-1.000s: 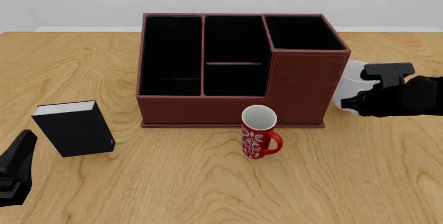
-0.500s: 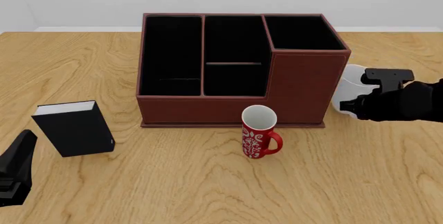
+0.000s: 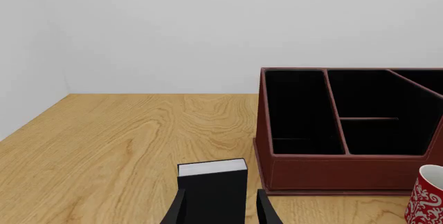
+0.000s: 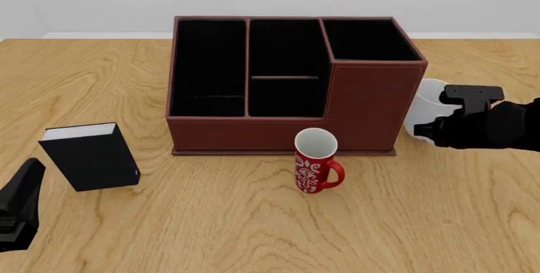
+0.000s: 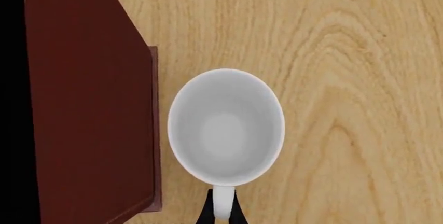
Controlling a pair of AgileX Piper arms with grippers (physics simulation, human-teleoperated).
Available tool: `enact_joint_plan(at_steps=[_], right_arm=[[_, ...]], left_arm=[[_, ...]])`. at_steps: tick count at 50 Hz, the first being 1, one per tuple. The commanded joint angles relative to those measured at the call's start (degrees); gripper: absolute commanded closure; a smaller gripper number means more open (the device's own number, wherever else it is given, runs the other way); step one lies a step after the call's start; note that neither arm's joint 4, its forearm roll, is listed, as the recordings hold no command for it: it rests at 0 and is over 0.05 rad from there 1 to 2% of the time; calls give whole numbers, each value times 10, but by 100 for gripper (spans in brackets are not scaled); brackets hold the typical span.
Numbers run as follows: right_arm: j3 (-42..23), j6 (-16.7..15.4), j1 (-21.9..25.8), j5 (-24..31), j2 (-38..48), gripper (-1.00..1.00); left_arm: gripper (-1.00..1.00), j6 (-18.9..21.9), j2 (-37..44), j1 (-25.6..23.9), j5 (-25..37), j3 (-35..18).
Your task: Pick up the white mug and place it to the right of the caddy.
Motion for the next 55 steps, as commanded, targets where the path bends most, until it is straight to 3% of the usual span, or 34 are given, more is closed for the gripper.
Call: enact_joint_plan(at_steps=[1, 2, 3, 55], right_arm=[[-2, 10, 2, 0, 19, 100], [-2, 9, 1, 0, 18, 100], [-1, 9, -1, -1, 18, -100], [31, 16, 3, 6, -47, -100]], left_arm=[[-100, 0, 0, 0, 0, 0], [-100, 0, 0, 0, 0, 0], [-100, 0, 0, 0, 0, 0], [-100, 0, 0, 0, 0, 0]])
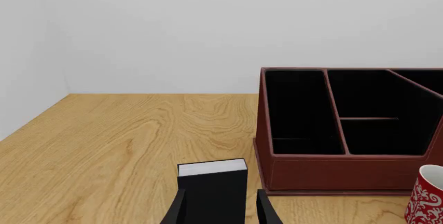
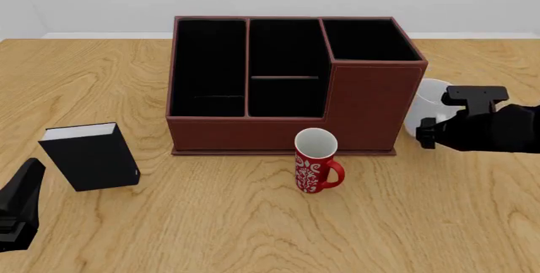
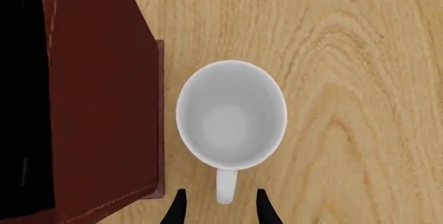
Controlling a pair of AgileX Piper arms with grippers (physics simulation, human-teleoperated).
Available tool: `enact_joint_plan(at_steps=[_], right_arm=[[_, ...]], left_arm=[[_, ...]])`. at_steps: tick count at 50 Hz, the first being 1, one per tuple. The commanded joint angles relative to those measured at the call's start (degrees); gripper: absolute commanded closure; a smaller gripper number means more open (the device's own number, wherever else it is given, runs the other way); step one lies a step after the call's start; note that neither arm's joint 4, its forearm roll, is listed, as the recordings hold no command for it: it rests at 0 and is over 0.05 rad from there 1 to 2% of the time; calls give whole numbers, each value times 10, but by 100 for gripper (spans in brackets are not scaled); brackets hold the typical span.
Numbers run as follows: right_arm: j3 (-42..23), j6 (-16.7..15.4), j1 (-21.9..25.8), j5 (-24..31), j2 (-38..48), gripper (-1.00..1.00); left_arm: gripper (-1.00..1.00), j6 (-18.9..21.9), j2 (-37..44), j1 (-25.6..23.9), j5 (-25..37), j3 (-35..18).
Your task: Pick up the white mug and place it to the right of the caddy.
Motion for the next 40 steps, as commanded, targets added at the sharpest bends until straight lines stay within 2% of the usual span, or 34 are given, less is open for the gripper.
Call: enact_joint_plan(at_steps=[1, 40], right_arm=[[11, 3, 2, -2, -15, -100], [36, -6, -3, 4, -61, -100]], left_arm=[[-100, 0, 0, 0, 0, 0], [-100, 0, 0, 0, 0, 0]])
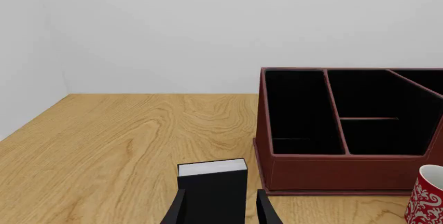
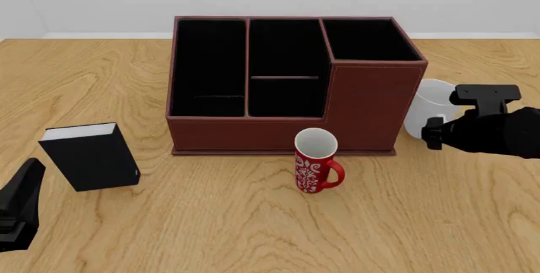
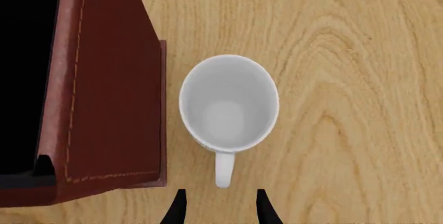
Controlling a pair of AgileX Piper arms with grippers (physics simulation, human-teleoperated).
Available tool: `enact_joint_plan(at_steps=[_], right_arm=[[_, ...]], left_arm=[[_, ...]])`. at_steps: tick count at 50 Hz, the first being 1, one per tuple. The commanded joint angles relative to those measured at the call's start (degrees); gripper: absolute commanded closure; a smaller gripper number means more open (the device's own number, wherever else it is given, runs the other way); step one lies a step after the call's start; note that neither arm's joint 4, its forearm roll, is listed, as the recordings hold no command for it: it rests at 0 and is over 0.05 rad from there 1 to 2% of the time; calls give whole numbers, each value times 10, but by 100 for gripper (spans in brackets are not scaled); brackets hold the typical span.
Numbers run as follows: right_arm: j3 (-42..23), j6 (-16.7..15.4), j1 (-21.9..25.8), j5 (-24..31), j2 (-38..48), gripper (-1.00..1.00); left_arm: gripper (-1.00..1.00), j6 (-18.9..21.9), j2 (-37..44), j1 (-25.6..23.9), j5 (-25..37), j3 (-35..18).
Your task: Pick up the white mug and place it to the right of the caddy.
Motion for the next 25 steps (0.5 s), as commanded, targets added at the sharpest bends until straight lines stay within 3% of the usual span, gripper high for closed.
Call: enact_joint_plan(at_steps=[1, 25], right_arm=[[8, -3, 0, 0, -11, -100], [23, -4, 1, 12, -51, -100]], left_arm=[[-100, 0, 0, 0, 0, 0], [-100, 0, 0, 0, 0, 0]])
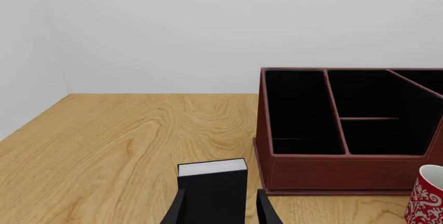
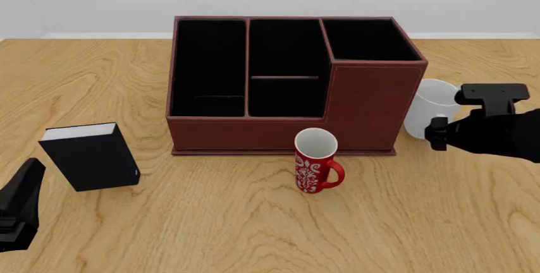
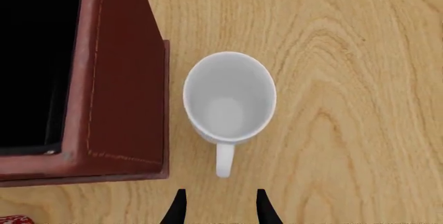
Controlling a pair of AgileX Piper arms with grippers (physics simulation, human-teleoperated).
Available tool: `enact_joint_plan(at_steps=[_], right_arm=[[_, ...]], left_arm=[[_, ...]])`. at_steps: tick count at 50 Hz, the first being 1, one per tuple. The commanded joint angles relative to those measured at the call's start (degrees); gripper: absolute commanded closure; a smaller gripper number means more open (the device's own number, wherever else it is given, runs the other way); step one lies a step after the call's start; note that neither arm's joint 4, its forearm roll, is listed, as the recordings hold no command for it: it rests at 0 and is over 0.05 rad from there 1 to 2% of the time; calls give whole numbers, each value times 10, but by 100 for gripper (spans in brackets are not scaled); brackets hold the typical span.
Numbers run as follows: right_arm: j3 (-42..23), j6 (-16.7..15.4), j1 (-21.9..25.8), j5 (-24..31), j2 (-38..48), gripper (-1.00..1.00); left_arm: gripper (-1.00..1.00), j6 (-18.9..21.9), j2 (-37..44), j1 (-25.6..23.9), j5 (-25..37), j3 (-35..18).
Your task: Pick up the white mug and place it to the right of the caddy.
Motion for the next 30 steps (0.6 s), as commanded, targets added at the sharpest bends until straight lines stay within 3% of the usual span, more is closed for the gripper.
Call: enact_joint_plan(at_steps=[1, 30], right_arm=[[7, 0, 0, 2, -13, -100], [18, -1, 3, 7, -36, -100]], left_arm=[[-100, 0, 0, 0, 0, 0], [-100, 0, 0, 0, 0, 0]])
